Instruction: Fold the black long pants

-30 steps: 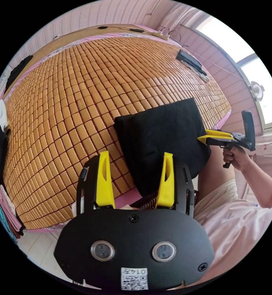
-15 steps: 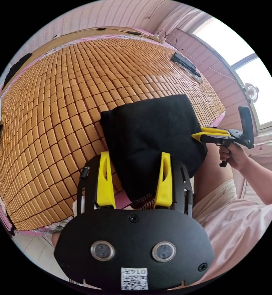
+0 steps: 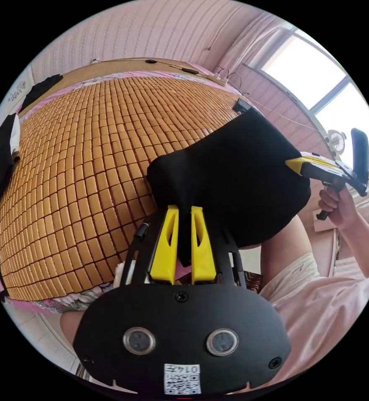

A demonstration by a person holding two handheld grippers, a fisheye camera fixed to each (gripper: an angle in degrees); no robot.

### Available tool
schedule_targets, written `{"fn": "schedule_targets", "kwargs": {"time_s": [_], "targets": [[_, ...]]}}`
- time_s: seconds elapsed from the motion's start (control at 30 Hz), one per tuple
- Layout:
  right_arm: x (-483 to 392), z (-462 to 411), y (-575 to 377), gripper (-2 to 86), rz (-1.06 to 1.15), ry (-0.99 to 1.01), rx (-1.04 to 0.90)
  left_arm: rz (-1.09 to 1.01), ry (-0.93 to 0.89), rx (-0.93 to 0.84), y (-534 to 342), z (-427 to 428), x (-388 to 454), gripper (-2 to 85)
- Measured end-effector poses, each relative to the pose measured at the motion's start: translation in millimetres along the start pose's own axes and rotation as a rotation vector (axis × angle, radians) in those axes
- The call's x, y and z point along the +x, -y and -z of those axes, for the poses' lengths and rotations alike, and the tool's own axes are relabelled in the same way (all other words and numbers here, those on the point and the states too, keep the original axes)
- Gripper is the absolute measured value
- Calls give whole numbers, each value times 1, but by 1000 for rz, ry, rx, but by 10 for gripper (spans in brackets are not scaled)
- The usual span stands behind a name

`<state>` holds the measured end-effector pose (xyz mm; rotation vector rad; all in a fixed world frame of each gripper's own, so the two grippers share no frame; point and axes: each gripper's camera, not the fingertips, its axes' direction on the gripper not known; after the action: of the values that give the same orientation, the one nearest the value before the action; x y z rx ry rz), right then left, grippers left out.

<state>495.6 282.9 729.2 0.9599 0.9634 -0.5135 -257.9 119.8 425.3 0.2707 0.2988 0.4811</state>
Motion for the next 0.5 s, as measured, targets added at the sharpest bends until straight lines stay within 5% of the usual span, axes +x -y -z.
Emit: {"fn": "schedule_targets", "kwargs": {"time_s": [0.5], "targets": [[-262, 34, 154, 43, 773, 110, 101, 401, 198, 403, -123, 141, -50, 49]]}}
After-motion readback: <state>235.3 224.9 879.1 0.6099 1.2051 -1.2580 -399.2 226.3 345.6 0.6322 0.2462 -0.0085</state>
